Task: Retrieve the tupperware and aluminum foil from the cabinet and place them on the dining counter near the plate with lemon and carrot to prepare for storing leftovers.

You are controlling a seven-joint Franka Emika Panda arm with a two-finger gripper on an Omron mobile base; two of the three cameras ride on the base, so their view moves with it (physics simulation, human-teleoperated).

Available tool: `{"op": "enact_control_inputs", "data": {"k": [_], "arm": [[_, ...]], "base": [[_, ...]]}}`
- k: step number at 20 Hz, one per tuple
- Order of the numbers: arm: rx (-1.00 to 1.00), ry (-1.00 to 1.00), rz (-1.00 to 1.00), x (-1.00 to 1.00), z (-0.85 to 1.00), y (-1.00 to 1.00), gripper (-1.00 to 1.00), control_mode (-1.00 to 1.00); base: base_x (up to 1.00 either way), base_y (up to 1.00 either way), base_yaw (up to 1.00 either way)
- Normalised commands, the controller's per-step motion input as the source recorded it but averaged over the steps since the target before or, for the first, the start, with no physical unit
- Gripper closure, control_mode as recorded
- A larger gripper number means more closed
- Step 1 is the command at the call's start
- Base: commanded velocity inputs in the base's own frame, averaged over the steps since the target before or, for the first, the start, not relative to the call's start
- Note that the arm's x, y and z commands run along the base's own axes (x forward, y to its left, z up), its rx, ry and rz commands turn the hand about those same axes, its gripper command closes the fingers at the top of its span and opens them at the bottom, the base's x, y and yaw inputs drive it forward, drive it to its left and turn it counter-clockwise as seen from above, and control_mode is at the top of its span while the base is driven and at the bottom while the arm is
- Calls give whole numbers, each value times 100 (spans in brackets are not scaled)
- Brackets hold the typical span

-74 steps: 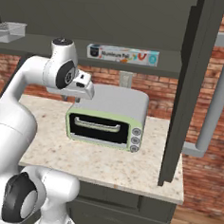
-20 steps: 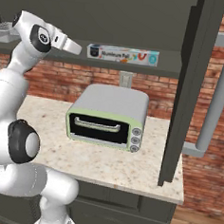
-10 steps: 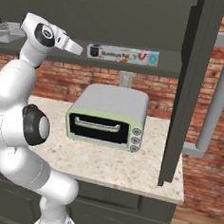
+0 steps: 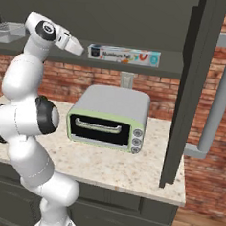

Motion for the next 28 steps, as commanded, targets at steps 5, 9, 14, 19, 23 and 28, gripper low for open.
{"op": "enact_control_inputs", "data": {"k": [5, 9, 14, 19, 23, 28], "arm": [[0, 0, -17, 6, 0, -22, -100, -100], [0, 0, -14, 1, 0, -32, -100, -100], [0, 0, -13, 7, -3, -32, -100, -100], [0, 0, -12, 6, -22, -35, -100, -100], [0, 0, -7, 1, -46, -33, 100, -100], [0, 0, 0, 0, -12, -9, 100, -100]], "base": [[0, 0, 0], [0, 0, 0], [0, 0, 0], [0, 0, 0], [0, 0, 0], [0, 0, 0]]}}
